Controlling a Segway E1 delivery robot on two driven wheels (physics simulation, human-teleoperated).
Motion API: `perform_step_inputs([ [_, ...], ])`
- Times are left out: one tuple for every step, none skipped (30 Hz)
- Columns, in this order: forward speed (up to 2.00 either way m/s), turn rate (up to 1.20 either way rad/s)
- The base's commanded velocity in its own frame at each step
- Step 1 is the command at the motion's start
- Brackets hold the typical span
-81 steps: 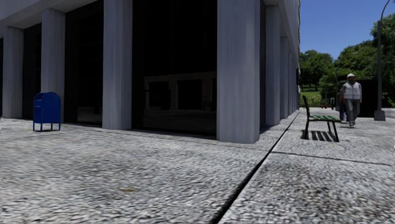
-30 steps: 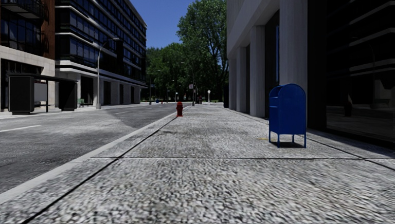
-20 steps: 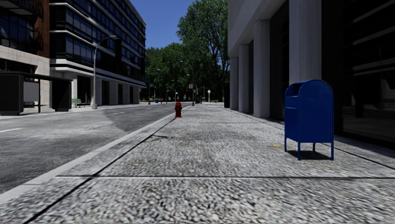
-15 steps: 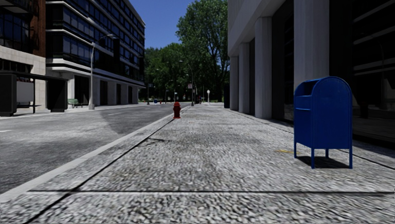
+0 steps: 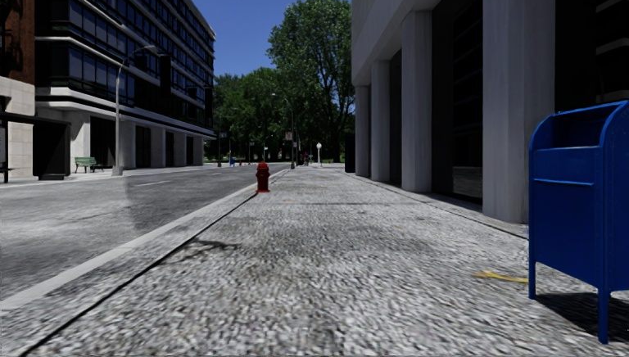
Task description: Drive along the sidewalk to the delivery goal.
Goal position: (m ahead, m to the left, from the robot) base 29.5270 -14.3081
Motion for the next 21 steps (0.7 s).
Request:
perform_step_inputs([
  [2.00, 0.00],
  [2.00, 0.00],
  [2.00, 0.00],
  [2.00, 0.00],
  [2.00, 0.00],
  [2.00, 0.00],
  [2.00, 0.00],
  [2.00, 0.00],
  [2.00, -0.17],
  [2.00, -0.33],
  [2.00, -0.33],
  [2.00, -0.41],
  [2.00, -0.43],
  [2.00, -0.44],
  [2.00, -0.44],
  [2.00, -0.44],
  [2.00, -0.44],
  [2.00, -0.42],
  [2.00, -0.42],
  [2.00, -0.31],
  [2.00, -0.18],
])
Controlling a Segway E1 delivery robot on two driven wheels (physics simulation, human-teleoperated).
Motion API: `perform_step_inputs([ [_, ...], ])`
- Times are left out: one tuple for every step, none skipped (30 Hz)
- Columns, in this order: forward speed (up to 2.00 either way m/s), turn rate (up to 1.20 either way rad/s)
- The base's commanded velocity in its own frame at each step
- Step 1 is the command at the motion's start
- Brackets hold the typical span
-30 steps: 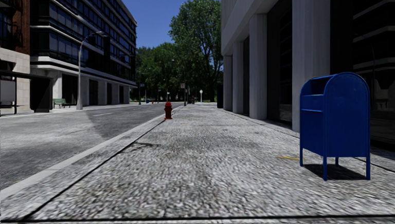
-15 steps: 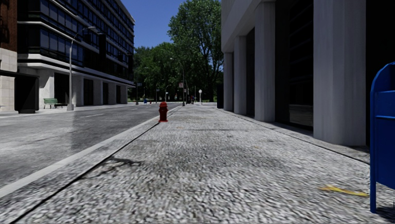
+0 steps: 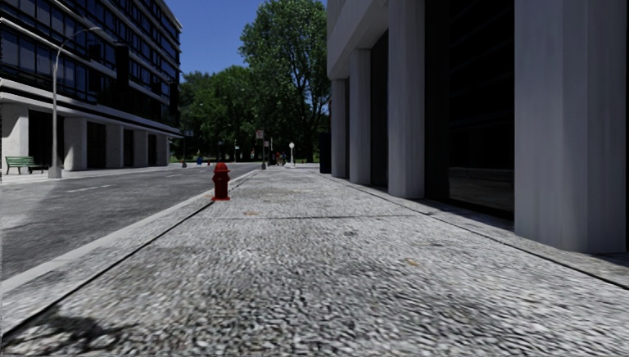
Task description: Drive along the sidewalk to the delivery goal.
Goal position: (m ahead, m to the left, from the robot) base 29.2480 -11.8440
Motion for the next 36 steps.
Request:
perform_step_inputs([
  [2.00, -0.08],
  [2.00, -0.08],
  [2.00, -0.01],
  [2.00, 0.00],
  [2.00, 0.00],
  [2.00, 0.00],
  [2.00, 0.00],
  [2.00, 0.00],
  [2.00, 0.00],
  [2.00, 0.00],
  [2.00, 0.00],
  [2.00, 0.00],
  [2.00, 0.00],
  [2.00, 0.00],
  [2.00, 0.00],
  [2.00, 0.00],
  [2.00, 0.00],
  [2.00, 0.00],
  [2.00, 0.00],
  [2.00, 0.00],
  [2.00, 0.00],
  [2.00, 0.00],
  [2.00, 0.00],
  [2.00, 0.00],
  [2.00, 0.00],
  [2.00, 0.00],
  [2.00, 0.00],
  [2.00, 0.00],
  [2.00, 0.00],
  [2.00, 0.00],
  [2.00, 0.00],
  [2.00, 0.00],
  [2.00, 0.00],
  [2.00, 0.00],
  [2.00, 0.00],
  [2.00, 0.00],
])
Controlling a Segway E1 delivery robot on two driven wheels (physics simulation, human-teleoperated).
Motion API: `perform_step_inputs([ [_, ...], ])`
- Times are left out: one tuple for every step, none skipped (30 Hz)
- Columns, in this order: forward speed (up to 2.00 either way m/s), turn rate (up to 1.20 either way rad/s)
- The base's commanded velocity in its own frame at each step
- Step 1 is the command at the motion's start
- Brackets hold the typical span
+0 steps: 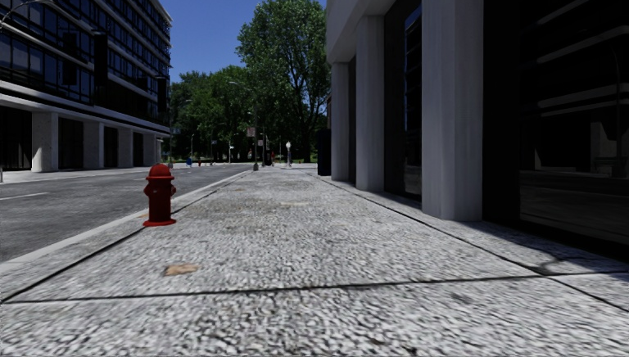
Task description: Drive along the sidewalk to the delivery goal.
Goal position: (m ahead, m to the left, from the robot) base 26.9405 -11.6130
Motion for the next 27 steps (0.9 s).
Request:
perform_step_inputs([
  [2.00, 0.00],
  [2.00, 0.00],
  [2.00, 0.00],
  [2.00, 0.00],
  [2.00, 0.00],
  [2.00, 0.00],
  [2.00, 0.00],
  [2.00, 0.00],
  [2.00, 0.00],
  [2.00, 0.00],
  [2.00, 0.00],
  [2.00, 0.00],
  [2.00, 0.00],
  [2.00, 0.00],
  [2.00, 0.00],
  [2.00, 0.00],
  [2.00, 0.00],
  [2.00, 0.00],
  [2.00, 0.00],
  [2.00, 0.00],
  [2.00, 0.00],
  [2.00, 0.00],
  [2.00, 0.00],
  [2.00, 0.00],
  [2.00, 0.00],
  [2.00, 0.00],
  [2.00, 0.00],
])
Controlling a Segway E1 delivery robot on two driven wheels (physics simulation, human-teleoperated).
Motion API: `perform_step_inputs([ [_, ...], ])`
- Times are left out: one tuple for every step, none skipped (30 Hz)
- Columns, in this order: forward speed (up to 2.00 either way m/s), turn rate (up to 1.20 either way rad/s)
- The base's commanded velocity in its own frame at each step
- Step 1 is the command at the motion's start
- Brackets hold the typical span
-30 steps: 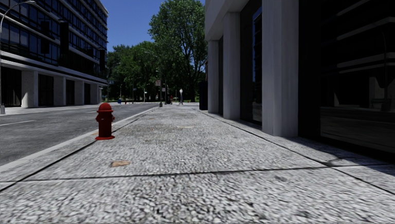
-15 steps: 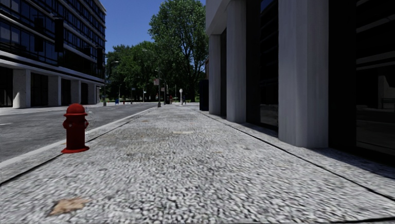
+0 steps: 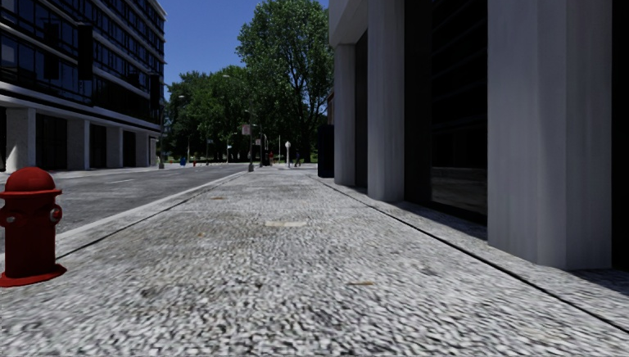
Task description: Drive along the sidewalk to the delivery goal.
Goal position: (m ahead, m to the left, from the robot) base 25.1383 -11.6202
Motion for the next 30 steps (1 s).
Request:
perform_step_inputs([
  [2.00, 0.00],
  [2.00, 0.00],
  [2.00, 0.00],
  [2.00, 0.00],
  [2.00, 0.00],
  [2.00, 0.00],
  [2.00, 0.00],
  [2.00, 0.00],
  [2.00, 0.00],
  [2.00, 0.00],
  [2.00, 0.00],
  [2.00, 0.00],
  [2.00, 0.00],
  [2.00, 0.00],
  [2.00, 0.00],
  [2.00, 0.00],
  [2.00, 0.00],
  [2.00, 0.00],
  [2.00, 0.00],
  [2.00, 0.00],
  [2.00, 0.00],
  [2.00, 0.00],
  [2.00, 0.00],
  [2.00, 0.00],
  [2.00, 0.00],
  [2.00, 0.00],
  [2.00, 0.00],
  [2.00, 0.00],
  [2.00, 0.00],
  [2.00, 0.00],
])
